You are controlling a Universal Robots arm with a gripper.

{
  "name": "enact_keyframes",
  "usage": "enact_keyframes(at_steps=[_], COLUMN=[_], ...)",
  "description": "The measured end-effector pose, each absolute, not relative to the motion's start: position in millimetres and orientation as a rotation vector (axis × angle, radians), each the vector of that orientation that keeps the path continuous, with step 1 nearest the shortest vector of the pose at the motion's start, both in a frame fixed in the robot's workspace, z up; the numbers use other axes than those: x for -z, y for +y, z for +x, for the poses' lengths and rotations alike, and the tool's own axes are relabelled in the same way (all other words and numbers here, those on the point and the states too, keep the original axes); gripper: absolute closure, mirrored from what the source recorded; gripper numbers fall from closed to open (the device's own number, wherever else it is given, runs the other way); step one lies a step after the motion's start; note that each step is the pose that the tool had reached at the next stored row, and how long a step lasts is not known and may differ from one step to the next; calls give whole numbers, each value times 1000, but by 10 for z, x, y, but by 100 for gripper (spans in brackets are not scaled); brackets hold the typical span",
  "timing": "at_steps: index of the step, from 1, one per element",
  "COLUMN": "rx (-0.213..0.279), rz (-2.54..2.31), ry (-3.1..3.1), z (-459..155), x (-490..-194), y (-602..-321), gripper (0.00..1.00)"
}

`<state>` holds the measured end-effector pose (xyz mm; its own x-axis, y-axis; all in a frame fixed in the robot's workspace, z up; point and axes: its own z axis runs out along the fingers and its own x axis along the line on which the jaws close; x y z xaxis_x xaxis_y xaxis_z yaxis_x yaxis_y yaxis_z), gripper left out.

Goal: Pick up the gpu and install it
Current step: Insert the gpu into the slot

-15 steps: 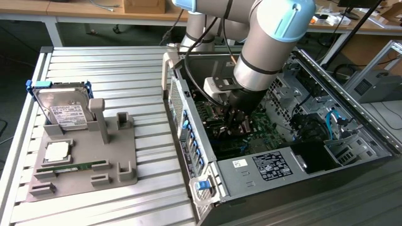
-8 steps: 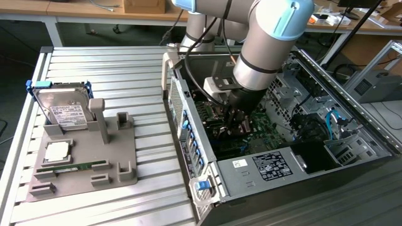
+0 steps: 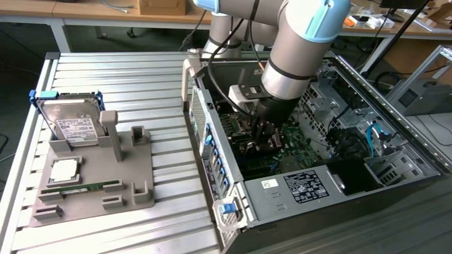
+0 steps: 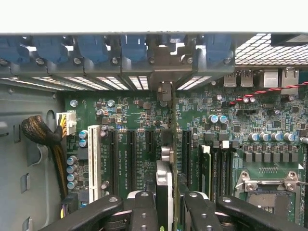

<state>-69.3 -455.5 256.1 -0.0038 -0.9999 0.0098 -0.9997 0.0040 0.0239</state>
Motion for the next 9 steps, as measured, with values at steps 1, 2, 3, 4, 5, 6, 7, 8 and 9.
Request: enact_keyframes(at_steps=[1, 2, 3, 4, 5, 6, 7, 8, 9], rx=[12, 6, 1, -3, -6, -7, -7, -8, -6], rz=[2199, 2196, 2194, 2192, 2190, 2189, 2189, 2190, 2190], ry=[-2207, -2205, -2202, -2201, -2199, -2198, -2198, -2199, -2199], z=[-694, -693, -692, -692, -693, -693, -693, -693, -694], x=[-2561, -2560, -2561, -2561, -2561, -2562, -2562, -2562, -2562], y=[-4554, -4553, -4552, -4551, -4549, -4546, -4545, -4545, -4544], gripper=[73, 73, 73, 73, 73, 73, 73, 73, 73])
